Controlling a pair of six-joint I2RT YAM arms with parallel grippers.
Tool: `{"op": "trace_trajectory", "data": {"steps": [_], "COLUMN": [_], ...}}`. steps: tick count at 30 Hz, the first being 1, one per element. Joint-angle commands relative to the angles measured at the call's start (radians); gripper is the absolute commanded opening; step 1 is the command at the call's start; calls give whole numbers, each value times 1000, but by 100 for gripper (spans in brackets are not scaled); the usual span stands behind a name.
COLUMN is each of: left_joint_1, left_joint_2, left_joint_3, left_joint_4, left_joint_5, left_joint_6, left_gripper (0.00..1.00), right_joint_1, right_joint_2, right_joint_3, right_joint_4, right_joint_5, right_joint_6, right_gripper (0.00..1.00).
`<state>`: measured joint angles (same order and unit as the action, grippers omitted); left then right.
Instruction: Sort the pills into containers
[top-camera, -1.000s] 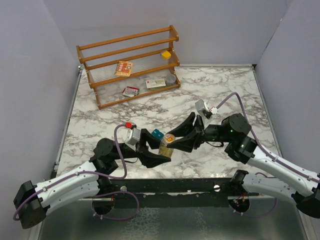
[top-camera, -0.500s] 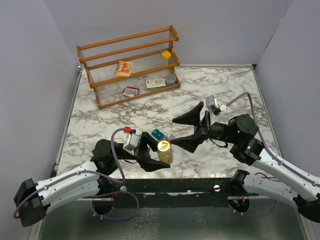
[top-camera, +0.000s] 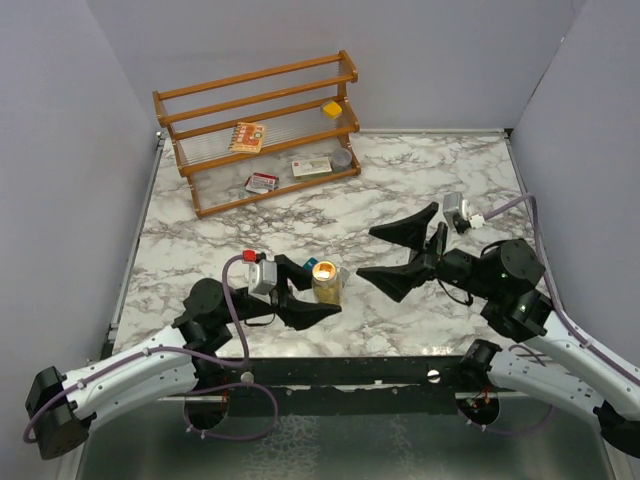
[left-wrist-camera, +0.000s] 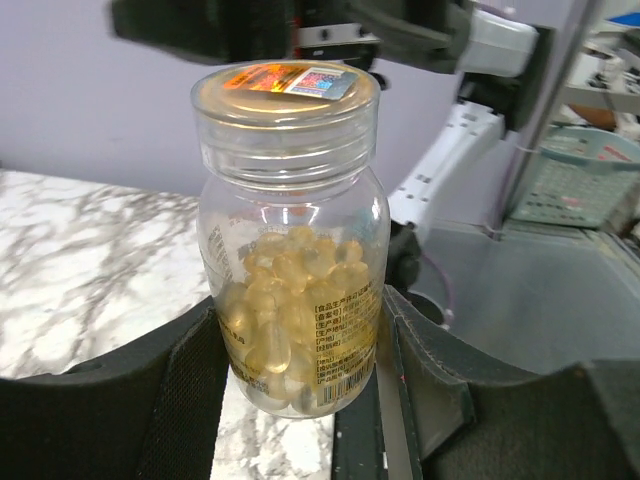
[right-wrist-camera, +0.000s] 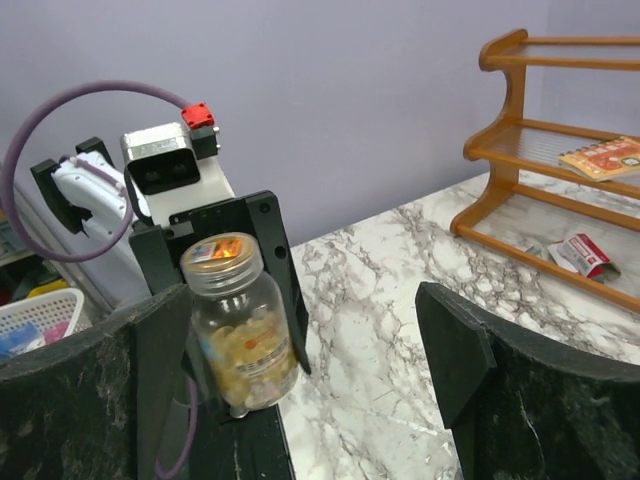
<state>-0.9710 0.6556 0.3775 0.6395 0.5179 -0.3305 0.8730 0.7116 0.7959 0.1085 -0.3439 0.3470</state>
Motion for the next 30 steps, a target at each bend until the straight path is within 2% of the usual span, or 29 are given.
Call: {"op": "trace_trajectory", "data": {"steps": [1, 14, 20, 30], "left_joint_1": [-3, -3, -3, -2], "left_joint_2": [-50, 81, 109, 105], "left_joint_3": [18, 64, 64, 61], "left_joint_4": [-95, -198, -198, -198], "left_joint_5": [-239, -492, -507, -523], "left_joint_6": [74, 157, 170, 174], "left_gripper": [0, 0, 0, 0], "right_joint_1": [-3, 5, 98, 193], "right_joint_2": [-23, 238, 291, 352], "right_joint_3": [59, 248, 264, 229], "right_joint_4": [-57, -179, -230, -187], "right_joint_5": [75, 232, 441, 523], "right_joint_6": [-46, -128, -176, -160], "right_gripper": [94, 99, 99, 99]}}
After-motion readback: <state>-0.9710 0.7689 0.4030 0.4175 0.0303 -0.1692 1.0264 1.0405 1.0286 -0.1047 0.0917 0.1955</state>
